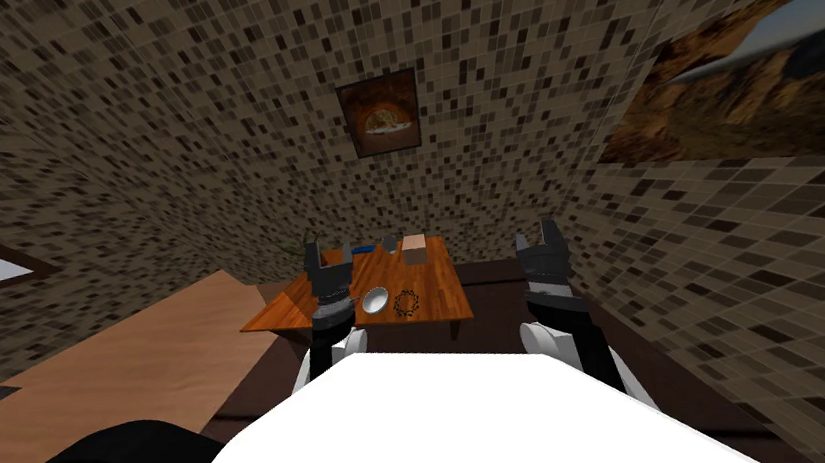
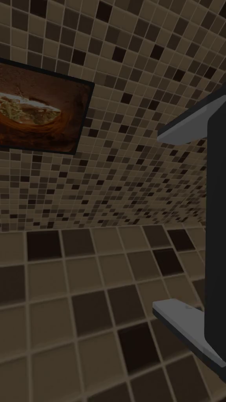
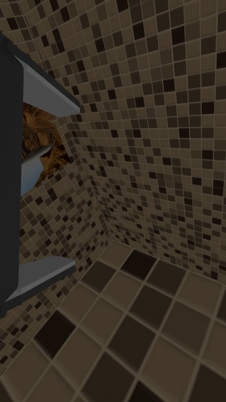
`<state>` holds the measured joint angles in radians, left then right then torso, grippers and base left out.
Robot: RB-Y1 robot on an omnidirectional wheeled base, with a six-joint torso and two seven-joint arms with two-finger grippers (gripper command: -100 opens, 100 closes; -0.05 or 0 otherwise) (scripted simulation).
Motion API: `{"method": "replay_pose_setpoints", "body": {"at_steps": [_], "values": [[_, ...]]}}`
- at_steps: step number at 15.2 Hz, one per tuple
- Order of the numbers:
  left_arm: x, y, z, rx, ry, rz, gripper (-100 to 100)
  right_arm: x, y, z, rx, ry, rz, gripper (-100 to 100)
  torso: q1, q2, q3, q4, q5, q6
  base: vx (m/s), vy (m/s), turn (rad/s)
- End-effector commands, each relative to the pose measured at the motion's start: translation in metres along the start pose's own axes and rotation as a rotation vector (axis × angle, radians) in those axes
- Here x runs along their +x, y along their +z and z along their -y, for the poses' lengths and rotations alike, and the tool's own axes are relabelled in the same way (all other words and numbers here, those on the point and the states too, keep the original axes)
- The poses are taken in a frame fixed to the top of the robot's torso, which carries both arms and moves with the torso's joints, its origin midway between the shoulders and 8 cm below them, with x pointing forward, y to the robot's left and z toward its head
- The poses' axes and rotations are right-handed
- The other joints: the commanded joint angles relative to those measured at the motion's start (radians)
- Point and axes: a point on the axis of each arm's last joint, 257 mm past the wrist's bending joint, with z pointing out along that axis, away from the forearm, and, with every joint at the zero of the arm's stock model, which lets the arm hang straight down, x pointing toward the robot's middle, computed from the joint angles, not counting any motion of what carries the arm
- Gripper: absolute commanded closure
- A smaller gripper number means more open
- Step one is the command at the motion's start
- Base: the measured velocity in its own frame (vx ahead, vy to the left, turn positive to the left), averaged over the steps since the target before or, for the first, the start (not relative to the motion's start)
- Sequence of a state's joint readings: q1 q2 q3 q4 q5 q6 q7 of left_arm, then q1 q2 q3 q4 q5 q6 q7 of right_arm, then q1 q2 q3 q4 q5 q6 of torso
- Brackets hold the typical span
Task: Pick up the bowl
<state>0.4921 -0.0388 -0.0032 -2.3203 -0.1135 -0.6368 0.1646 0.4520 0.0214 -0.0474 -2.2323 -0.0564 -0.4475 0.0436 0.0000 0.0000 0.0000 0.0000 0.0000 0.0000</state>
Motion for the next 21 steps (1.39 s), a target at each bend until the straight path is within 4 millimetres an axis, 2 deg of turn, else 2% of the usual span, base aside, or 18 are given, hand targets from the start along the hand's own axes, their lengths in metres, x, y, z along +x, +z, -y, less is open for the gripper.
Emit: {"method": "replay_pose_setpoints", "body": {"at_steps": [1, 3, 4, 6, 7, 8, 9, 10, 11, 12, 13, 14, 15, 16, 18, 19, 20, 21], "values": [[0.002, -0.002, -0.015, -0.04, 0.006, -0.027, -100, 0.0, 0.0, 0.0, 0.0, 0.0, 0.0, 0, 0.0, 0.0, 0.0, 0.0, 0.0, 0.0, -0.004, 0.009, -0.03], [0.003, -0.006, -0.037, -0.097, 0.015, -0.051, -100, 0.0, 0.0, 0.0, 0.0, 0.0, 0.0, 0, 0.002, 0.0, 0.0, 0.0, 0.0, 0.0, -0.015, 0.039, -0.071], [0.003, -0.006, -0.037, -0.097, 0.015, -0.051, -100, 0.0, 0.0, 0.0, 0.0, 0.0, 0.0, 0, 0.003, 0.001, 0.0, 0.0, 0.001, 0.0, -0.019, 0.047, -0.055], [0.001, -0.013, -0.066, -0.174, 0.027, -0.071, -100, 0.0, 0.0, 0.0, 0.0, 0.0, 0.0, 0, 0.004, 0.001, 0.0, 0.0, 0.001, 0.0, -0.014, 0.048, -0.06], [0.001, -0.013, -0.066, -0.176, 0.027, -0.07, -100, 0.0, 0.0, 0.0, 0.0, 0.0, 0.0, 0, 0.004, 0.001, 0.0, 0.0, 0.001, 0.0, -0.017, 0.044, -0.061], [-0.001, -0.017, -0.084, -0.222, 0.034, -0.077, -100, 0.0, 0.0, 0.0, 0.0, 0.0, 0.0, 0, 0.004, 0.001, 0.0, 0.0, 0.001, 0.0, -0.01, 0.042, -0.071], [-0.001, -0.017, -0.084, -0.222, 0.034, -0.077, -100, 0.0, 0.0, 0.0, 0.0, 0.0, 0.0, 0, 0.004, 0.001, 0.0, 0.0, 0.001, 0.0, -0.009, 0.04, -0.054], [-0.004, -0.023, -0.102, -0.272, 0.042, -0.081, -100, 0.0, 0.0, 0.0, 0.0, 0.0, 0.0, 0, 0.004, 0.0, 0.0, 0.0, 0.001, 0.0, -0.014, 0.045, -0.048], [-0.004, -0.023, -0.102, -0.272, 0.042, -0.081, -100, 0.0, 0.0, 0.0, 0.0, 0.0, 0.0, 0, 0.004, 0.0, 0.0, 0.0, 0.001, 0.0, -0.015, 0.041, -0.054], [-0.008, -0.029, -0.122, -0.325, 0.051, -0.082, -100, 0.0, 0.0, 0.0, 0.0, 0.0, 0.0, 0, 0.004, 0.001, 0.0, 0.0, 0.001, 0.0, -0.016, 0.041, -0.077], [-0.008, -0.029, -0.122, -0.325, 0.051, -0.082, -100, 0.0, 0.0, 0.0, 0.0, 0.0, 0.0, 0, 0.004, 0.001, 0.0, 0.0, 0.001, 0.0, -0.019, 0.042, -0.064], [-0.013, -0.036, -0.143, -0.381, 0.06, -0.082, -100, 0.0, 0.0, 0.0, 0.0, 0.0, 0.0, 0, 0.004, 0.001, 0.0, 0.0, 0.001, 0.0, -0.021, 0.043, -0.096], [-0.013, -0.036, -0.143, -0.382, 0.06, -0.082, -100, 0.0, 0.0, 0.0, 0.0, 0.0, 0.0, 0, 0.004, 0.001, 0.001, 0.0, 0.001, 0.0, -0.023, 0.046, -0.067], [-0.018, -0.042, -0.16, -0.428, 0.069, -0.082, -100, 0.0, 0.0, 0.0, 0.0, 0.0, 0.0, 0, 0.004, 0.001, 0.001, 0.0, 0.001, 0.0, -0.023, 0.055, -0.073], [-0.019, -0.045, -0.164, -0.443, 0.07, -0.08, -100, 0.0, 0.0, 0.0, 0.0, 0.0, 0.0, 0, 0.004, 0.001, 0.001, 0.0, 0.001, 0.0, -0.014, 0.043, -0.045], [-0.024, -0.052, -0.183, -0.497, 0.08, -0.076, -100, 0.0, 0.0, 0.0, 0.0, 0.0, 0.0, 0, 0.004, 0.001, 0.0, 0.0, 0.001, 0.0, -0.016, 0.036, -0.06], [-0.025, -0.055, -0.186, -0.506, 0.081, -0.075, -100, 0.0, 0.0, 0.0, 0.0, 0.0, 0.0, 0, 0.003, 0.001, 0.0, 0.0, 0.001, 0.0, -0.017, 0.041, -0.068], [-0.03, -0.06, -0.202, -0.551, 0.09, -0.072, -100, 0.0, 0.0, 0.0, 0.0, 0.0, 0.0, 0, 0.003, 0.001, 0.0, 0.0, 0.001, 0.0, -0.015, 0.049, -0.088]]}}
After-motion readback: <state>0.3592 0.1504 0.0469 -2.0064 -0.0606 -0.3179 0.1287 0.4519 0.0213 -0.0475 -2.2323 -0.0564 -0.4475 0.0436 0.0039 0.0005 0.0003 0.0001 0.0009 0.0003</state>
